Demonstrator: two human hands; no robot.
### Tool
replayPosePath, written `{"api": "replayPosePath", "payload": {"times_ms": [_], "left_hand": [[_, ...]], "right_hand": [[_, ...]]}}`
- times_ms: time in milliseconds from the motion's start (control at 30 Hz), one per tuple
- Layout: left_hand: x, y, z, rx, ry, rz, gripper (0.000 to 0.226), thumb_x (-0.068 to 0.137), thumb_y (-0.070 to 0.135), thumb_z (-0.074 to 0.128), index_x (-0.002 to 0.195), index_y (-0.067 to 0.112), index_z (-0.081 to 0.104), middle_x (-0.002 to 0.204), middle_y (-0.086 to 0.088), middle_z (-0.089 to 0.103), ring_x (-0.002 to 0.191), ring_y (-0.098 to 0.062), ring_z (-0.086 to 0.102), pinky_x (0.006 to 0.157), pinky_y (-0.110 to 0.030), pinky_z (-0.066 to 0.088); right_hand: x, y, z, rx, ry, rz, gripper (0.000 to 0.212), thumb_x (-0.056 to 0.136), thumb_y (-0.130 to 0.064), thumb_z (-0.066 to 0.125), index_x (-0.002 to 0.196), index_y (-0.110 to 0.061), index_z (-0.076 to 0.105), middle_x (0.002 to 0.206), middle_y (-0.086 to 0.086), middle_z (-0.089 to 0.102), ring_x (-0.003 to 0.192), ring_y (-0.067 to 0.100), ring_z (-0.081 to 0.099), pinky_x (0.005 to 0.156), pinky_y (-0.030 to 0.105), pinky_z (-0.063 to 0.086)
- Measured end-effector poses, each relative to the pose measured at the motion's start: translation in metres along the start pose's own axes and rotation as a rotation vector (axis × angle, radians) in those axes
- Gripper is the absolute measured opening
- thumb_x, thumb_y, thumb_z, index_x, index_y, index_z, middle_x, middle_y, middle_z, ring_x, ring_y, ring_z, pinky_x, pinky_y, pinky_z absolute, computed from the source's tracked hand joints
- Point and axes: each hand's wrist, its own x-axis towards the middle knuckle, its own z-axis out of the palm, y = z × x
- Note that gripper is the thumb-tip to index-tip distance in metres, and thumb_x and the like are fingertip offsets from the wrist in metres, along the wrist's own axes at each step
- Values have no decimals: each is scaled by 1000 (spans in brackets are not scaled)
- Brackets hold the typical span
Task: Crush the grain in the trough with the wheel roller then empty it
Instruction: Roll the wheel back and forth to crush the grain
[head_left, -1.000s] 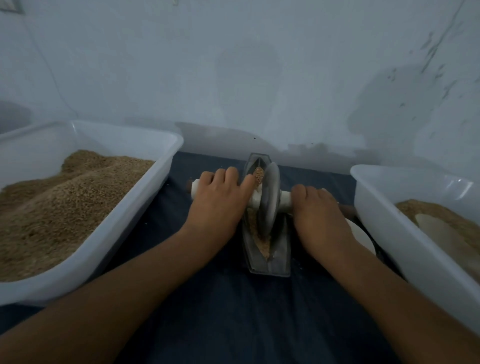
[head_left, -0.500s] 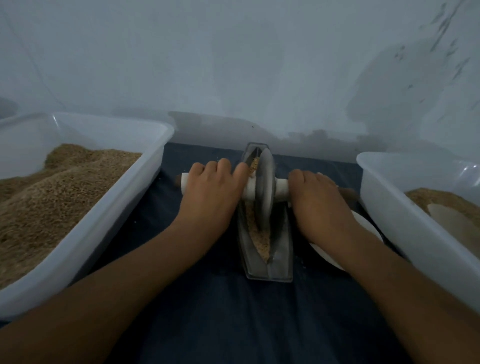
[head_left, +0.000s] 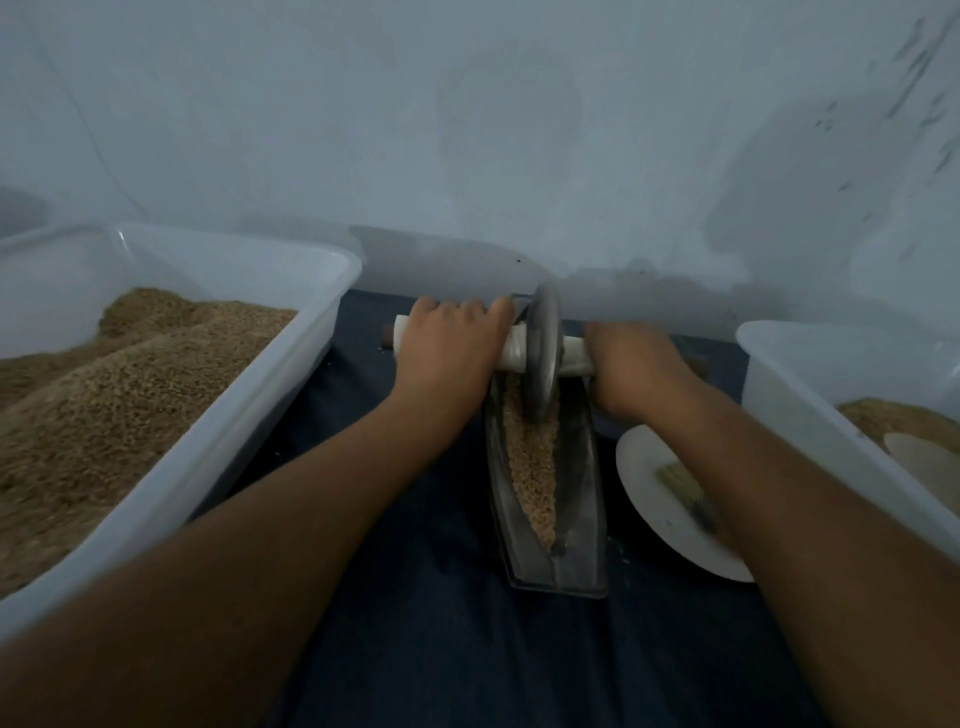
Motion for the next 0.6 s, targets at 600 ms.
{"api": "replayPosePath", "payload": {"times_ms": [600], "left_hand": [[-81, 11, -47, -49, 48, 100, 56, 64, 15, 70, 108, 20, 36, 94, -7, 46, 83, -26, 47, 73, -39, 34]], "right_hand": [[-117, -24, -15, 49, 233, -74, 30, 69, 2, 73, 95, -4, 60, 87, 15, 61, 78, 33, 57, 88, 48, 46]]}}
